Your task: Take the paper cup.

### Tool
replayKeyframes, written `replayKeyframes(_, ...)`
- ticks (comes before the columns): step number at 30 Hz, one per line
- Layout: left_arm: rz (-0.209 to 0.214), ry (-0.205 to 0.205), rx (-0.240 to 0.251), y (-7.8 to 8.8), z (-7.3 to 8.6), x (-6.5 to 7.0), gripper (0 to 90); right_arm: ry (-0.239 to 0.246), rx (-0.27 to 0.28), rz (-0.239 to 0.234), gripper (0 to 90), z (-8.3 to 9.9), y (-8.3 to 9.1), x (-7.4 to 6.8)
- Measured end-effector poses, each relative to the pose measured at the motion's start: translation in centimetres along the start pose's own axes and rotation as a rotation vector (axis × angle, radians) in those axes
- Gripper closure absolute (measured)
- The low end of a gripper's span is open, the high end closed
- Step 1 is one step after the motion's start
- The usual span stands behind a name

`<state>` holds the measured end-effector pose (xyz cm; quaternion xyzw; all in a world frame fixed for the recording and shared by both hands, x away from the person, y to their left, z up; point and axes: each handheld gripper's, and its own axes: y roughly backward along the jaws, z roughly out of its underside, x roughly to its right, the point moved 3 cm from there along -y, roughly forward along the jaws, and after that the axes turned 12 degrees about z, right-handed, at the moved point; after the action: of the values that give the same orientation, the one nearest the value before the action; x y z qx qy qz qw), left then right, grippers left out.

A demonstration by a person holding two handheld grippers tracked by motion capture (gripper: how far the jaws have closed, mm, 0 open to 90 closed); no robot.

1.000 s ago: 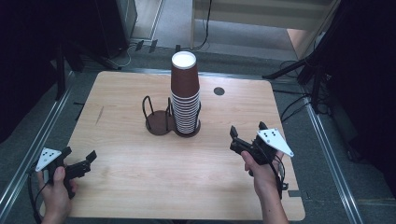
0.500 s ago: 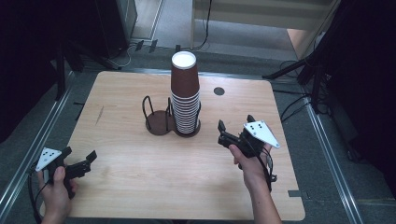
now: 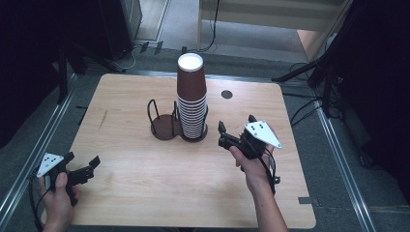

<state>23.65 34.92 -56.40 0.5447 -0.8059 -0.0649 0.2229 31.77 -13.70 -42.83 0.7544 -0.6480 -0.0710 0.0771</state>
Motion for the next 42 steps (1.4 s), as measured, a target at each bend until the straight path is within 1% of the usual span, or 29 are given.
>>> replayKeyframes(4,0.001,0.002,0.003,0.0,0.0,0.0,0.0,0.000,0.001,-0.013,3.7,-0.2,-0.2,-0.7)
replayKeyframes(6,0.002,0.005,0.004,0.0,0.0,0.0,0.0,-0.002,-0.001,-0.016,3.7,-0.2,-0.3,-0.9)
replayKeyframes(7,0.002,0.005,0.004,0.0,0.0,0.0,0.0,0.001,-0.002,-0.021,3.6,-0.3,-0.4,-1.2)
replayKeyframes(31,0.009,0.008,0.001,0.0,0.0,-0.1,0.0,0.021,0.006,-0.061,3.4,-1.2,-1.1,-3.7)
replayKeyframes(42,0.012,0.009,0.001,0.0,0.0,-0.1,0.0,0.020,0.004,-0.080,3.3,-1.4,-1.4,-4.8)
